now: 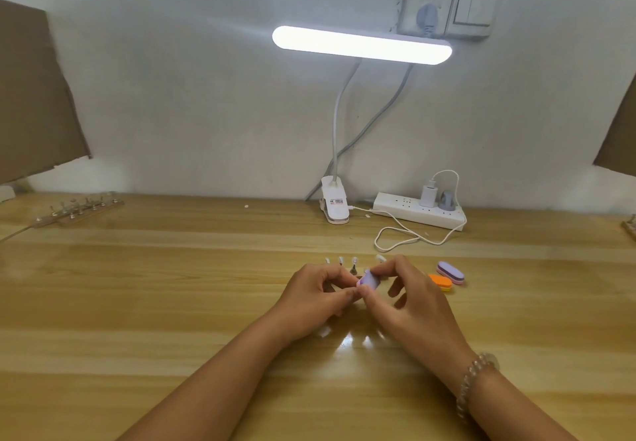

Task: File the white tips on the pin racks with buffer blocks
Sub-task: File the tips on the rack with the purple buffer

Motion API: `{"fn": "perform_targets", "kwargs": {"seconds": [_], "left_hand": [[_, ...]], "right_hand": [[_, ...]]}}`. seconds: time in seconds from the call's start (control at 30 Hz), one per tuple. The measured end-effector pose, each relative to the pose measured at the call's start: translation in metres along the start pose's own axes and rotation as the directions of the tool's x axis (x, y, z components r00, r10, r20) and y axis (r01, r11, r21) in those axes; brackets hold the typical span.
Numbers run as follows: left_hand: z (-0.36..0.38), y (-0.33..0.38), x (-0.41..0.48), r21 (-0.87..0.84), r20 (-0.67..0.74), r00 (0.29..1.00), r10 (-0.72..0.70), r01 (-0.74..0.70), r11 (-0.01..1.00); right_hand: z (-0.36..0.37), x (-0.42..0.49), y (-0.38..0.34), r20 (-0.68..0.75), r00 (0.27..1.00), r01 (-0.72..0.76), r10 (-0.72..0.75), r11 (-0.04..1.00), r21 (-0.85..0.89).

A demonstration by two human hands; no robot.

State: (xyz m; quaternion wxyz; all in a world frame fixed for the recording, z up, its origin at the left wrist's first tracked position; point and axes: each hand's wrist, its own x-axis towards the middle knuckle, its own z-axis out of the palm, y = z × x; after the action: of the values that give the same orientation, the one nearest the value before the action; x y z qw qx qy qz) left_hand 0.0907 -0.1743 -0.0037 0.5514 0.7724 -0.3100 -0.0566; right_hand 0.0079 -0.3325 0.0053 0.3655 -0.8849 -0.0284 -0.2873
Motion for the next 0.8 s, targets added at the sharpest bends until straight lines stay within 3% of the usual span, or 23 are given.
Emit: {"fn": "perform_targets", "kwargs": {"seconds": [0.2,0.33,0.43,0.53,0.63,0.8], "left_hand": [[0.0013,-0.0024,0.0026,0.045,-0.018,1.000,-0.006,0.007,0.999],[0.0000,-0.0019,0.0011,0.023,0.003,1.000,-0.008,0.008,1.000],[0.0015,-0.0022,0.0019,0.037,0.003,1.000,-0.013,0.013,0.999],[0.0008,-0.0018,0.0012,0.038,0.007,1.000,-0.012,0.012,0.999],[0.0008,-0.0008,-0.0003,0.047,0.020,1.000,0.004,-0.005,0.999],[0.0019,-0.0018,0.0016,0.073,-0.009,1.000,0.002,-0.001,0.997]], "right_hand": [[0.0001,0.0079,0.0021,0.008,0.984,-0.178,0.178,0.979,0.104],[-0.0016,0.0029,0.0040,0.102,0.978,-0.199,0.181,0.959,0.203],[-0.0021,0.0072,0.0045,0.104,0.954,-0.298,0.281,0.923,0.243],[0.0015,0.0056,0.0011,0.026,0.978,-0.209,0.208,0.971,0.116],[0.0007,-0.0002,-0.0005,0.066,0.992,-0.111,0.104,0.989,0.098],[0.0013,0.0065,0.0053,-0.009,0.983,-0.184,0.185,0.982,0.036]]}}
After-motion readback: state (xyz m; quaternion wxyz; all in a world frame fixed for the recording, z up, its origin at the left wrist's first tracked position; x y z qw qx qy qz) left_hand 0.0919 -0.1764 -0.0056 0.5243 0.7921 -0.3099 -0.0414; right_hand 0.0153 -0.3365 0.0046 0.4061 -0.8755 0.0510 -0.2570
